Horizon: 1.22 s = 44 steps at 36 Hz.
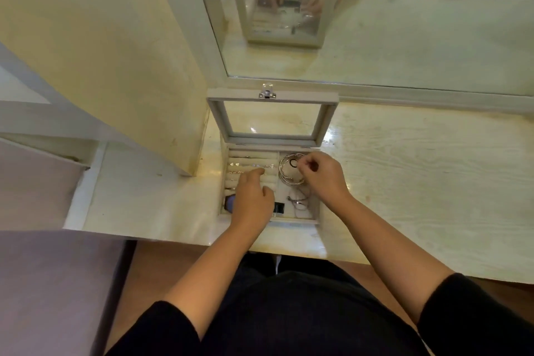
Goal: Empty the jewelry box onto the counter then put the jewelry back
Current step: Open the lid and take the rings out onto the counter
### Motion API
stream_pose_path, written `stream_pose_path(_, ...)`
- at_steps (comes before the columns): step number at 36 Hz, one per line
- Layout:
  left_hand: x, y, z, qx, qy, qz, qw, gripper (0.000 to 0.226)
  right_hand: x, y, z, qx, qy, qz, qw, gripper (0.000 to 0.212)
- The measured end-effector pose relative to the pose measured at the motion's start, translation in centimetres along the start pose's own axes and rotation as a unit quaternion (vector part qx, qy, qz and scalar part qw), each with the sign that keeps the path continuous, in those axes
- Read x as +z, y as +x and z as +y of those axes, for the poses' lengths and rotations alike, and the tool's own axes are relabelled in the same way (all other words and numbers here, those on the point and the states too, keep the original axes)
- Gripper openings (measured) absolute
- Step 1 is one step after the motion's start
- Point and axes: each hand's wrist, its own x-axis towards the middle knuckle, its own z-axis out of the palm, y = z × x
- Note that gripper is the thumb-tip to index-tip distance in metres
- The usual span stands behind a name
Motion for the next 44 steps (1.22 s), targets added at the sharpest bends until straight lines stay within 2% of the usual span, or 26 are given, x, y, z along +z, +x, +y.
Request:
stream_pose_path(5,2.6,0.0,2.1,0.056,0.009,-0.048,0.997,0.039,-3.6,-0.5,2.3,0.069,0.097,0.055,0.991,0.02)
stream_pose_path(11,6.5,0.0,5.2,0.15,0.054,-0.112,0.981,0.037,-6.3,-0.5,5.8,0.147,0.114,0.083,0.979,0.012)
stream_pose_path(13,7.9,0.3,6.2,0.135,0.036,-0.143,0.98,0.039,-6.8,-0.3,6.8,0.164,0.105,0.085,0.977,0.011)
stream_pose_path(19,11.1,1.3,8.0,-0.015,-0.079,-0.187,0.979,0.044,-7.1,0.3,8.1,0.179,0.042,0.059,0.981,0.015)
stream_pose_path(23,12.1,2.0,8.1,-0.063,-0.122,-0.173,0.975,0.045,-7.0,0.9,8.0,0.185,-0.006,0.063,0.981,0.038)
stream_pose_path(32,13.2,2.9,9.0,-0.088,-0.172,-0.159,0.968,0.038,-7.3,1.4,7.6,0.186,-0.034,0.035,0.981,0.051)
stream_pose_path(44,13.3,2.6,9.2,-0.063,-0.145,-0.163,0.974,0.048,-6.8,1.6,7.8,0.19,-0.051,0.052,0.979,0.047)
